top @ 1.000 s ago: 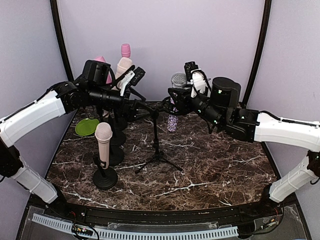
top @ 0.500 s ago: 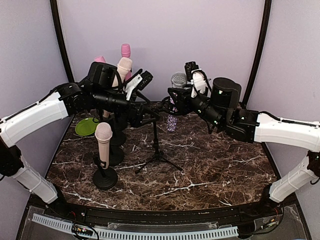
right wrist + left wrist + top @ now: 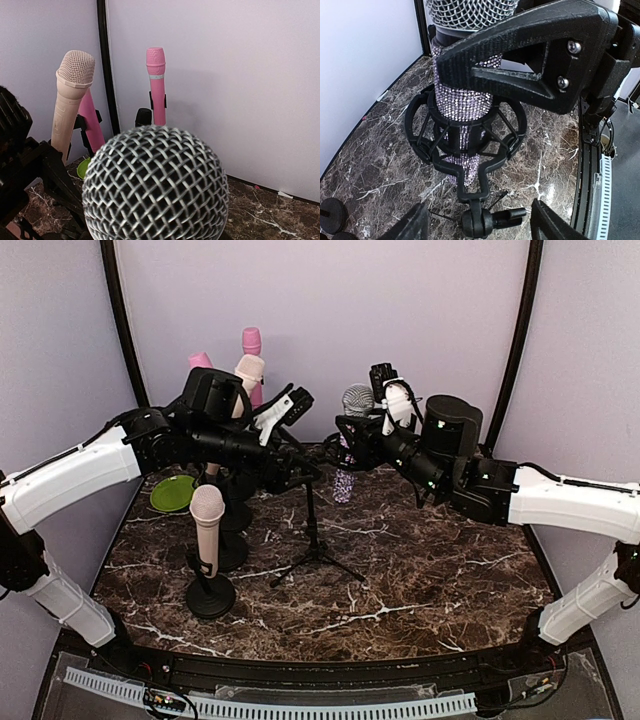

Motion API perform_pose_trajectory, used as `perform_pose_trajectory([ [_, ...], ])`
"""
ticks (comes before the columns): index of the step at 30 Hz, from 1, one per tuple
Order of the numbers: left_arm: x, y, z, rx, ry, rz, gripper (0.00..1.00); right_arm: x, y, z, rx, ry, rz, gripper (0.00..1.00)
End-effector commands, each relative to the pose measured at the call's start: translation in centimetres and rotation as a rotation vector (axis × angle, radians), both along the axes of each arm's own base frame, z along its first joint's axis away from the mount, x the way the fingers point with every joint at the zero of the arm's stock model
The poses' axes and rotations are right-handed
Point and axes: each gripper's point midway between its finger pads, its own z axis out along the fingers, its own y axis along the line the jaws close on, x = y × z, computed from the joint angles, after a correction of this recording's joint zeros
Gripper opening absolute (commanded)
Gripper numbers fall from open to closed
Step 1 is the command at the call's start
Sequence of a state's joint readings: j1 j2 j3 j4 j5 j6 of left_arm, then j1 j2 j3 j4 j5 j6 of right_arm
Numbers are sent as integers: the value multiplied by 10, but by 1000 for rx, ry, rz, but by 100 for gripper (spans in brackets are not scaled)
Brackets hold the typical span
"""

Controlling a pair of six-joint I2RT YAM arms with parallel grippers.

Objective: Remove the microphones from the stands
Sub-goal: Adjust the microphone stand with the microphone at the center of the board.

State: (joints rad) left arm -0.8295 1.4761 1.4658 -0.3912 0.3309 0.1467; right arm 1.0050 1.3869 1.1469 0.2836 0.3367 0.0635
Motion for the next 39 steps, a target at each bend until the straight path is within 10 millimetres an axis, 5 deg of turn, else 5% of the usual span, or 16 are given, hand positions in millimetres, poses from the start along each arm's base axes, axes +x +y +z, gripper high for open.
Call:
perform_pose_trajectory([
  [1,-1,-1,11,-22,-41,-3,66,-5,1,23,92,-32,22,14],
  [9,-1,-2,8,-18,-34,1,48,-6,-2,23,95,-28,17,18],
  [14,-1,0,6,-24,-38,9,38,-8,-6,23,101,-28,17,36],
  [21,0,2,-3,-14,-41,14,34,-16,-18,28,139,2,17,75],
  [25,0,3,-4,-13,-48,21,33,-23,-34,22,173,45,10,87],
  [32,1,2,-1,-28,-50,22,32,-44,-53,-22,233,155,57,92],
  [39,1,2,1,-39,-46,27,30,-67,-44,-98,272,315,123,91],
])
